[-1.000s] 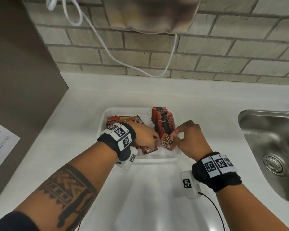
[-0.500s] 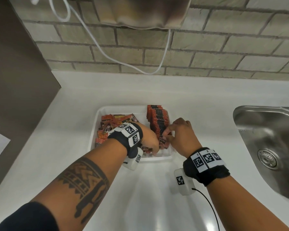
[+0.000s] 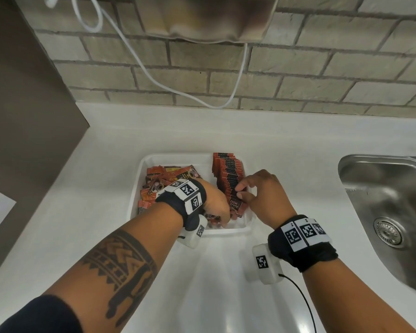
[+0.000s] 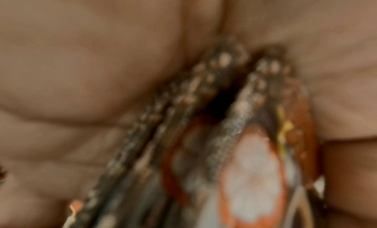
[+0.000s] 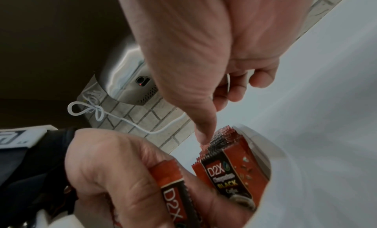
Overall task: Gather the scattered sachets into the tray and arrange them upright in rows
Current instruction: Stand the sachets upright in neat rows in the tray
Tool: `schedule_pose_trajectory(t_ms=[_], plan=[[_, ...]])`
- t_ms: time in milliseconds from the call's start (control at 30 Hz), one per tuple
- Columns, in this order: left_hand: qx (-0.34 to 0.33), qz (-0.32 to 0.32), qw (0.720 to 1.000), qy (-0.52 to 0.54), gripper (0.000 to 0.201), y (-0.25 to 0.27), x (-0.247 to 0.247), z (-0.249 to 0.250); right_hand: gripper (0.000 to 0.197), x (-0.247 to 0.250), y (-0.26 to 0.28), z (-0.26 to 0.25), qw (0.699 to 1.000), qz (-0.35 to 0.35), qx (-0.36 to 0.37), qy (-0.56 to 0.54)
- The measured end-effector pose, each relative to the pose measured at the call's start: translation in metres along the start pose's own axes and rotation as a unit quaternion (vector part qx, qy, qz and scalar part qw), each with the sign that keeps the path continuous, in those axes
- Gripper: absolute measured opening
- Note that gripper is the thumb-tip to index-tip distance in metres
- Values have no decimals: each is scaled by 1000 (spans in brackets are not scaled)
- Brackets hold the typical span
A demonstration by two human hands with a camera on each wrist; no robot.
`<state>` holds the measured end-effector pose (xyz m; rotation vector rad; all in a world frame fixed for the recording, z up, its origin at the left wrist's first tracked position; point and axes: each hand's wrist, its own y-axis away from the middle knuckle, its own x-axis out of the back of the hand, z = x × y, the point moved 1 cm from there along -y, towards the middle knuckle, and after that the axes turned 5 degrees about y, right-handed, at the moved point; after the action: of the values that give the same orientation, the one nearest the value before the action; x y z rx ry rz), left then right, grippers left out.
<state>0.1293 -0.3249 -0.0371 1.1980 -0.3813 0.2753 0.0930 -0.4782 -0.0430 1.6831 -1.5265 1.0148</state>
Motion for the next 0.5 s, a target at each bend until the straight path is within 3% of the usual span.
schedule_pose_trajectory(t_ms=[200, 300, 400, 500], plan=[[-23, 2, 1000, 17, 9, 6, 1, 0, 12, 4, -1, 1, 1000, 17, 2, -8], [-30, 14, 999, 6, 36, 16, 5, -6, 11, 8, 1, -1, 999, 38, 3, -18], [-9, 77, 997, -1, 32, 31, 16, -25, 10, 17, 9, -10, 997, 59, 8, -42], [15, 135, 989, 56, 30, 44, 28, -55, 17, 20, 23, -31, 998, 19, 14, -66]])
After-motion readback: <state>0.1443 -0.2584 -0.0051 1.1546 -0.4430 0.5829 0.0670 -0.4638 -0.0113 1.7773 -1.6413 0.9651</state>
